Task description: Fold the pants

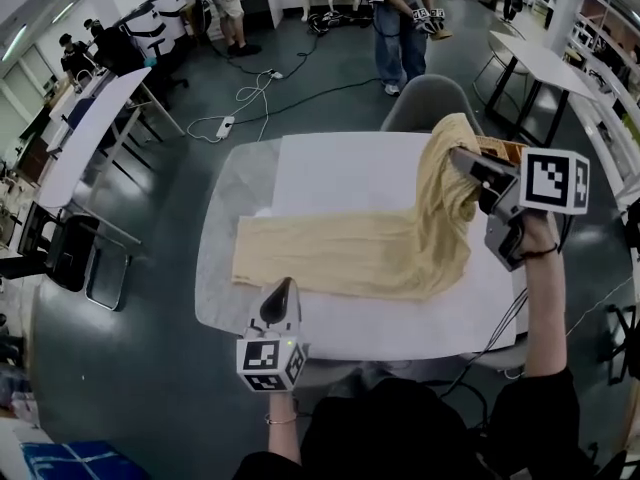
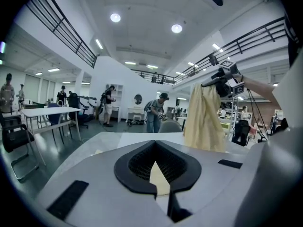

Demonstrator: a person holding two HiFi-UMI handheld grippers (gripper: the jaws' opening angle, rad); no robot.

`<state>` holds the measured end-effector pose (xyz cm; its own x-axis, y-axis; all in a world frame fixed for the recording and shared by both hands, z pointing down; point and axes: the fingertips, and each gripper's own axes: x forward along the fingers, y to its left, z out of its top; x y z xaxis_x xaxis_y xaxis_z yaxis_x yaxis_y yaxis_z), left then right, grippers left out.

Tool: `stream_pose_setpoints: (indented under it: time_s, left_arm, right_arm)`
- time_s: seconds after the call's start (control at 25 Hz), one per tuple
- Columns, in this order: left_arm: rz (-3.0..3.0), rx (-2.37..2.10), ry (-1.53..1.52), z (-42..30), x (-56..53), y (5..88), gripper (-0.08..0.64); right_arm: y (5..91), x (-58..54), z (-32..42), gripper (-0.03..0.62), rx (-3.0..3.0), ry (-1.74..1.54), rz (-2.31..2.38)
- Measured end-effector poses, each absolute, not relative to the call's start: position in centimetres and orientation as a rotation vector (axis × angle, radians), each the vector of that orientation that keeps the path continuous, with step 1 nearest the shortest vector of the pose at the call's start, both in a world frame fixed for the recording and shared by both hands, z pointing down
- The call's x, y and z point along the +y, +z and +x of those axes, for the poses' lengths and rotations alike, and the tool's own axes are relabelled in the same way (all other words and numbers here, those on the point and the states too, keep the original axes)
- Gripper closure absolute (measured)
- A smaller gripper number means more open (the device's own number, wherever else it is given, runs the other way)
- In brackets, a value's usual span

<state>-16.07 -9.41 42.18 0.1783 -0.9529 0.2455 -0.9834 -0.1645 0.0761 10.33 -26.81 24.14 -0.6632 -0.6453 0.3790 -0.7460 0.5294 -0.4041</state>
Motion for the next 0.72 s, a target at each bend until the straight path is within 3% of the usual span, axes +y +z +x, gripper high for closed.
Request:
stream_pose_setpoints:
  time_s: [0.72]
  left_arm:
    - [2.150,-1.945,0.196,-20.6,-8.1,42.1,0.546]
  right_arm:
    - [23.3,-26.5,-1.7,0.528,-2.701,0.819,0.934]
